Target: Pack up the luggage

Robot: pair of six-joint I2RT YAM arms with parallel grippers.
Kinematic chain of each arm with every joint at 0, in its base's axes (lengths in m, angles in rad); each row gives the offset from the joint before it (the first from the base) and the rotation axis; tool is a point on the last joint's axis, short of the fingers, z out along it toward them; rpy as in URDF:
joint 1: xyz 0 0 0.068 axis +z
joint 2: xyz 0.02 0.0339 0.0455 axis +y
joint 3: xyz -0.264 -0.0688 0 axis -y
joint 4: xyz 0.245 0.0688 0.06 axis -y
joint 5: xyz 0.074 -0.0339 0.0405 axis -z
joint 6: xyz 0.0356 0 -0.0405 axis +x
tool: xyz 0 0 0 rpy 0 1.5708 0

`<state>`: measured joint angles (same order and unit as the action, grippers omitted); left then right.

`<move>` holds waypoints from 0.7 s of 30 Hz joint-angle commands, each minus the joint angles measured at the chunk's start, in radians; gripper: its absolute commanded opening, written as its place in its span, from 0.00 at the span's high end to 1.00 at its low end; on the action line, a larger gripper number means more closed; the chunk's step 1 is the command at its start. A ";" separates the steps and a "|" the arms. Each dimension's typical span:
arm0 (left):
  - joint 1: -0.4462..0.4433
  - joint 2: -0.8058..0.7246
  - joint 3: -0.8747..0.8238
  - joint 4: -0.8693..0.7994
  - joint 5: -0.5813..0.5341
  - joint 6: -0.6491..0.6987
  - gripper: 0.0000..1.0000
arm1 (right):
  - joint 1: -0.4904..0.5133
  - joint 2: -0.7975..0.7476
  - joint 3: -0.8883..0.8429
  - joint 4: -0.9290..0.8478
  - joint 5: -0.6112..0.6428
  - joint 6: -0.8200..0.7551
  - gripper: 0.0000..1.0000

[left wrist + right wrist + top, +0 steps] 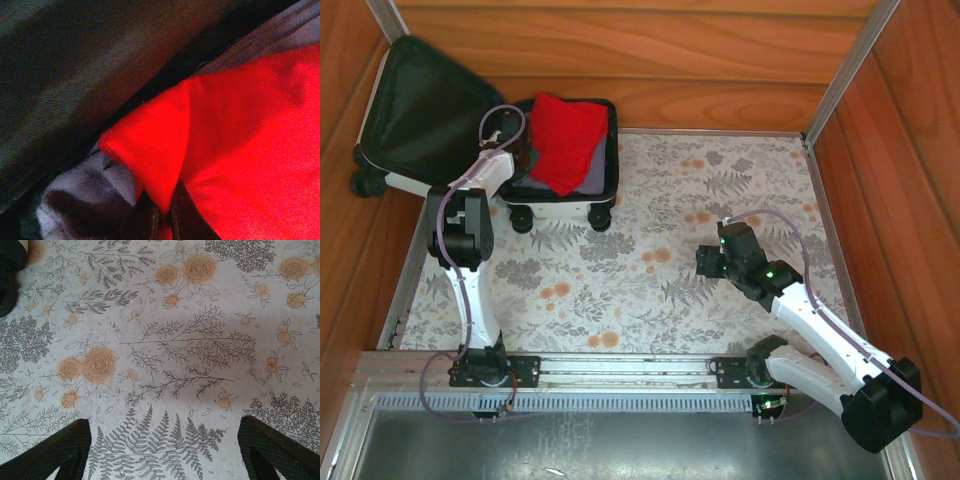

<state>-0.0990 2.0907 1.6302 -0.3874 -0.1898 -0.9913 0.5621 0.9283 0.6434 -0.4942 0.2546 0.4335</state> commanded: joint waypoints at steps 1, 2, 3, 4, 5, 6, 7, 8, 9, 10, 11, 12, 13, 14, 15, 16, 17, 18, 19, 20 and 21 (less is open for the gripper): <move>-0.014 -0.083 -0.054 -0.007 -0.045 -0.048 1.00 | -0.005 -0.008 -0.013 0.010 0.016 -0.010 0.19; -0.017 -0.092 -0.067 -0.004 -0.049 -0.060 1.00 | -0.004 -0.008 -0.013 0.016 0.013 -0.010 0.19; -0.020 -0.100 -0.076 -0.001 -0.055 -0.068 1.00 | -0.006 -0.006 -0.012 0.022 0.008 -0.011 0.19; -0.024 -0.104 -0.082 -0.001 -0.061 -0.072 1.00 | -0.006 -0.005 -0.011 0.026 0.005 -0.014 0.19; -0.029 -0.106 -0.082 -0.001 -0.068 -0.077 1.00 | -0.005 -0.002 -0.011 0.029 0.003 -0.016 0.19; -0.033 -0.110 -0.084 0.001 -0.075 -0.081 1.00 | -0.006 0.000 -0.010 0.031 0.003 -0.018 0.19; -0.037 -0.112 -0.083 0.001 -0.080 -0.084 1.00 | -0.006 0.002 -0.008 0.031 0.003 -0.019 0.19; -0.041 -0.114 -0.082 0.001 -0.086 -0.088 1.00 | -0.006 0.001 -0.007 0.031 0.002 -0.019 0.19; -0.046 -0.116 -0.081 0.000 -0.094 -0.093 1.00 | -0.006 -0.001 -0.007 0.032 0.001 -0.019 0.19; -0.049 -0.120 -0.083 -0.001 -0.101 -0.098 1.00 | -0.006 -0.004 -0.008 0.032 0.000 -0.021 0.19; -0.052 -0.124 -0.086 -0.001 -0.108 -0.104 1.00 | -0.006 -0.006 -0.007 0.033 0.000 -0.022 0.19; -0.056 -0.129 -0.092 -0.001 -0.115 -0.113 1.00 | -0.005 -0.011 -0.007 0.034 0.001 -0.022 0.18; -0.060 -0.134 -0.099 -0.001 -0.121 -0.123 1.00 | -0.007 -0.015 -0.007 0.035 -0.001 -0.025 0.19; -0.063 -0.140 -0.108 -0.001 -0.127 -0.132 1.00 | -0.006 -0.018 -0.007 0.038 -0.001 -0.026 0.19; -0.068 -0.146 -0.116 -0.001 -0.135 -0.137 1.00 | -0.007 -0.022 -0.005 0.037 -0.002 -0.030 0.18; -0.071 -0.151 -0.125 -0.001 -0.143 -0.144 1.00 | -0.007 -0.023 -0.003 0.037 -0.002 -0.031 0.19; -0.075 -0.158 -0.136 0.000 -0.149 -0.153 1.00 | -0.005 -0.025 0.000 0.037 -0.004 -0.034 0.18; -0.077 -0.164 -0.145 0.000 -0.153 -0.159 1.00 | -0.007 -0.024 0.003 0.037 -0.006 -0.037 0.19; -0.080 -0.170 -0.156 0.001 -0.159 -0.168 1.00 | -0.006 -0.023 0.005 0.036 -0.009 -0.039 0.18; -0.083 -0.177 -0.168 0.001 -0.163 -0.179 1.00 | -0.006 -0.025 0.006 0.036 -0.011 -0.039 0.18; -0.084 -0.184 -0.179 0.002 -0.163 -0.187 1.00 | -0.006 -0.027 0.007 0.036 -0.014 -0.039 0.19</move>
<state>-0.1730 1.9511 1.4776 -0.3649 -0.3180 -1.1194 0.5621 0.9150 0.6434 -0.4694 0.2508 0.4114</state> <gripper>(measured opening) 0.071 0.816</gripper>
